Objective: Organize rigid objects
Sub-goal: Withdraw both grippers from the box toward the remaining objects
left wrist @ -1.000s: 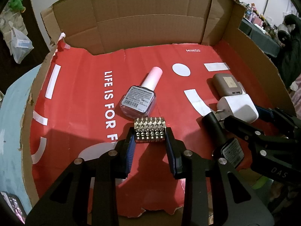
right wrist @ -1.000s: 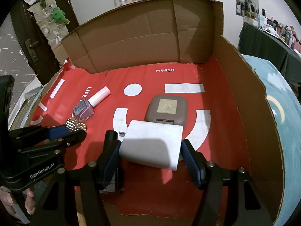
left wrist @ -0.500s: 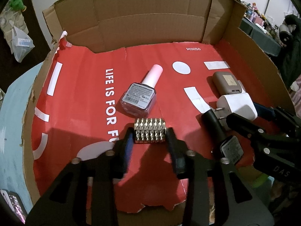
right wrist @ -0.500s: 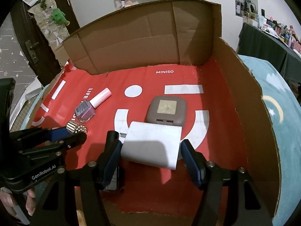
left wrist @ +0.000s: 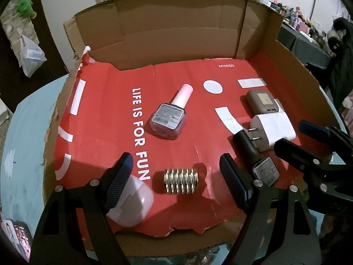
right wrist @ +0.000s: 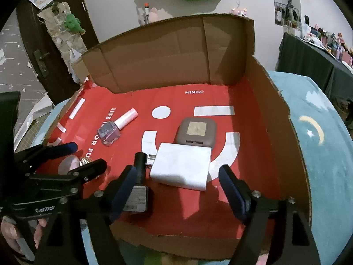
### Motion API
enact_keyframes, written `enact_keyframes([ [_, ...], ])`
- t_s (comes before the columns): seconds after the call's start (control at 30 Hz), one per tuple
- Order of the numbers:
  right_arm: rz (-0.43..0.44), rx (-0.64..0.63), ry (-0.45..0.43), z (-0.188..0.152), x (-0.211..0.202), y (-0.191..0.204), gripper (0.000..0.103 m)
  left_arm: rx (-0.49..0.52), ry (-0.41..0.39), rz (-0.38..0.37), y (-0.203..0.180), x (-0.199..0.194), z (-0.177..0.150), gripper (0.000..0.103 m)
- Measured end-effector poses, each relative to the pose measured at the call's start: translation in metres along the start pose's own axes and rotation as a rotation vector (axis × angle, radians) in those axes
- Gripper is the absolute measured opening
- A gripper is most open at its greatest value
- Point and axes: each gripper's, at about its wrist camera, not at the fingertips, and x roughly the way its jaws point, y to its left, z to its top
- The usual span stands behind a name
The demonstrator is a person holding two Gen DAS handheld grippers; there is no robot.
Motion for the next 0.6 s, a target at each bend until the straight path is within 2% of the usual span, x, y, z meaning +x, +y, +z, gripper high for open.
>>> enact_keyframes([
  [0.1, 0.003, 0.0, -0.011, -0.001, -0.004, 0.001, 0.087, 0.0, -0.006, 0.002, 0.001, -0.005, -0.002, 0.083],
  [0.17, 0.005, -0.002, -0.019, -0.002, -0.008, 0.003, 0.091, -0.002, -0.013, 0.0, 0.002, -0.011, -0.005, 0.09],
  [0.33, 0.02, -0.013, -0.038, -0.007, -0.018, 0.008, 0.098, 0.007, -0.029, 0.007, 0.0, -0.02, -0.008, 0.091],
  [0.43, 0.031, -0.024, -0.051, -0.009, -0.026, 0.014, 0.103, 0.016, -0.041, 0.011, -0.001, -0.028, -0.011, 0.096],
  [0.6, 0.031, -0.04, -0.084, -0.011, -0.041, 0.02, 0.103, 0.019, -0.063, 0.013, -0.002, -0.041, -0.016, 0.097],
])
